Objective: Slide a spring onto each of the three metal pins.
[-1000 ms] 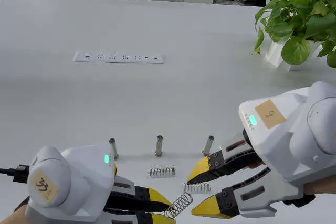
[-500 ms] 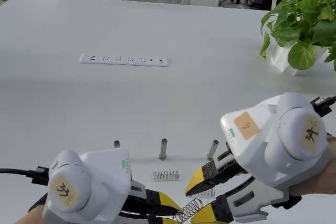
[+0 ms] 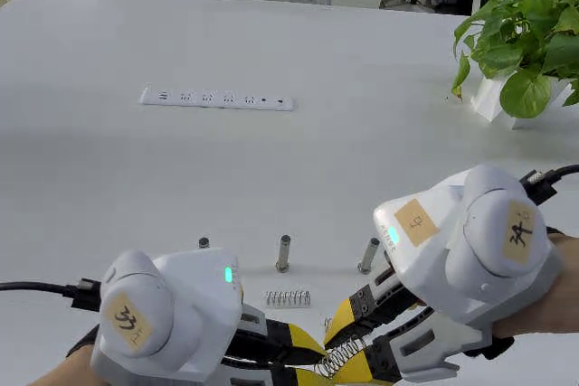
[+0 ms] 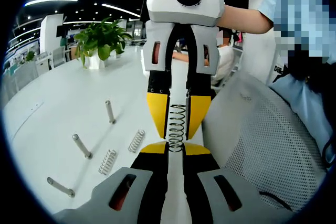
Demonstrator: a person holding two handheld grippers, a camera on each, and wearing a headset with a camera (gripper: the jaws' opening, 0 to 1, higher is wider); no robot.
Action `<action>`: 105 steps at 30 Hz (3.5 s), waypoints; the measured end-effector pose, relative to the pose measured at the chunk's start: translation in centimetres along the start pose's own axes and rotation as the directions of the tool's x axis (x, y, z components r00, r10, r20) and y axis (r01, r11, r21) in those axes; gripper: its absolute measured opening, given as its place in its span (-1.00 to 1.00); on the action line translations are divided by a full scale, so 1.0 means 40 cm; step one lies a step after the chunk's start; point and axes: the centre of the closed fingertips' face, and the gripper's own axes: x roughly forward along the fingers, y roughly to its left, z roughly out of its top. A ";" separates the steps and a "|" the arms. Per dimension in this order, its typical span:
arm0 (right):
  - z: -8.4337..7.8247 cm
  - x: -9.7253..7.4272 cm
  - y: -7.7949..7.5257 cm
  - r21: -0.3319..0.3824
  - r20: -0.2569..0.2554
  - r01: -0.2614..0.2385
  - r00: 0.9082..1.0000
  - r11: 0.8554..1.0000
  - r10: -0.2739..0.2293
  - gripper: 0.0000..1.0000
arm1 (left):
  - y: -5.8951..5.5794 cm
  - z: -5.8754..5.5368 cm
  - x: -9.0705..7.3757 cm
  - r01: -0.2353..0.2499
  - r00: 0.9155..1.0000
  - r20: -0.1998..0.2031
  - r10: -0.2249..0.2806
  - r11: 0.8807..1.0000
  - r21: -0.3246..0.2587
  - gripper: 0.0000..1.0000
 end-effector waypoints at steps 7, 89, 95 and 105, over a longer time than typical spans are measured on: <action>-0.001 -0.001 0.002 0.011 0.001 -0.003 1.000 1.000 0.003 -0.84 | -0.003 0.002 0.004 0.004 1.000 0.003 -0.004 1.000 0.000 -0.88; 0.024 0.001 -0.115 -0.133 -0.149 -0.024 0.989 0.991 0.004 -0.86 | 0.191 -0.144 -0.276 -0.569 0.801 0.021 0.598 0.772 -0.283 0.98; 0.054 0.008 -0.146 -0.191 -0.168 -0.042 0.986 0.981 0.009 -0.85 | 0.197 -0.157 -0.295 -0.586 0.788 0.011 0.615 0.757 -0.289 0.98; 0.125 0.015 -0.201 -0.328 -0.173 -0.064 0.985 0.943 0.007 -0.86 | 0.201 -0.175 -0.308 -0.595 0.786 -0.002 0.619 0.754 -0.277 0.96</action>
